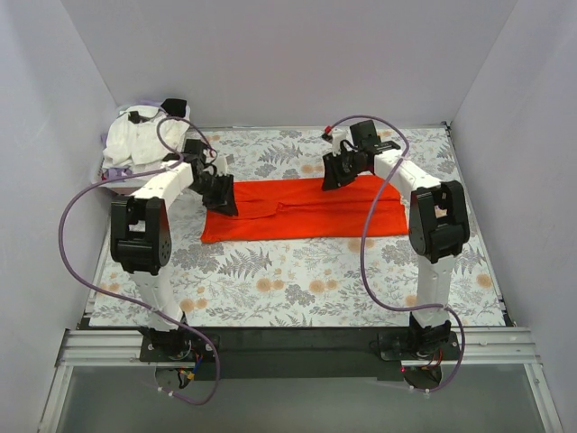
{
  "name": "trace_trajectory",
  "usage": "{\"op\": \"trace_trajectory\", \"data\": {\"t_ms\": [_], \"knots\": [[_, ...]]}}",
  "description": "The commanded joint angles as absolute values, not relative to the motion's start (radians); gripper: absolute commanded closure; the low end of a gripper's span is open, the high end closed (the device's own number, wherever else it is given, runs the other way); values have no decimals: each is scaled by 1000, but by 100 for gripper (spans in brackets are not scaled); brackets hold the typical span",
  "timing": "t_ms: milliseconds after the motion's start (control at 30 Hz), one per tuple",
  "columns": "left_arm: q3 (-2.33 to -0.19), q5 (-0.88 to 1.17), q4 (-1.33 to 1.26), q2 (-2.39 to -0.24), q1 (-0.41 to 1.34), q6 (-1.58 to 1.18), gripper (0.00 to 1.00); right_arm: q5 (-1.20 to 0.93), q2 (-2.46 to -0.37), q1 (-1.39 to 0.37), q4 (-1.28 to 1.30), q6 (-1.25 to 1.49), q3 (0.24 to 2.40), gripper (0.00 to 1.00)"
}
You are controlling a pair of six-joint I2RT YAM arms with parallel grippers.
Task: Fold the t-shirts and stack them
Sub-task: Fold the tshirt
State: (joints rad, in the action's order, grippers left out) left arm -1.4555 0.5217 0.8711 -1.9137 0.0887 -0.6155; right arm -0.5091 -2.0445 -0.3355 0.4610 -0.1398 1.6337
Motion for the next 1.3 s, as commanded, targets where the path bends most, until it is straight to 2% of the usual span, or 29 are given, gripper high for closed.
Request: {"op": "trace_trajectory", "data": {"t_ms": [0, 300, 433, 600, 700, 767, 833, 867, 933, 1000, 1033, 1067, 1167, 1267], "knots": [[-1393, 404, 795, -1858, 176, -673, 73, -283, -2051, -316, 618, -402, 1626, 61], [-1382, 190, 781, -1962, 215, -689, 79, -146, -2129, -255, 609, -479, 1678, 67], [-1431, 166, 776, -2035, 213, -660, 79, -124, -2112, -258, 609, -495, 1564, 70], [-1551, 124, 778, -2150, 189, -603, 79, -112, -2042, -278, 612, -517, 1401, 80], [-1754, 126, 790, -2294, 176, -545, 78, -149, -1936, -314, 614, -540, 1241, 83], [-2010, 158, 825, -2434, 178, -503, 77, -190, -1832, -371, 624, -546, 1134, 83], [-2231, 211, 909, -2532, 178, -483, 74, -319, -1758, -420, 664, -557, 1089, 82], [-2466, 224, 932, -2616, 184, -476, 73, -406, -1694, -461, 682, -554, 1075, 80], [-2571, 247, 921, -2625, 192, -454, 70, -474, -1646, -474, 699, -531, 1087, 79], [-2363, 276, 811, -2461, 193, -468, 67, -486, -1611, -468, 706, -522, 1135, 78], [-2255, 285, 667, -2391, 193, -472, 65, -489, -1603, -468, 710, -540, 1146, 78], [-2070, 297, 607, -2259, 193, -474, 63, -477, -1598, -465, 709, -551, 1155, 78], [-1921, 373, 517, -2151, 196, -500, 61, -428, -1627, -466, 704, -591, 1158, 78], [-1936, 403, 607, -2137, 199, -548, 61, -419, -1681, -468, 695, -595, 1167, 80]]}}
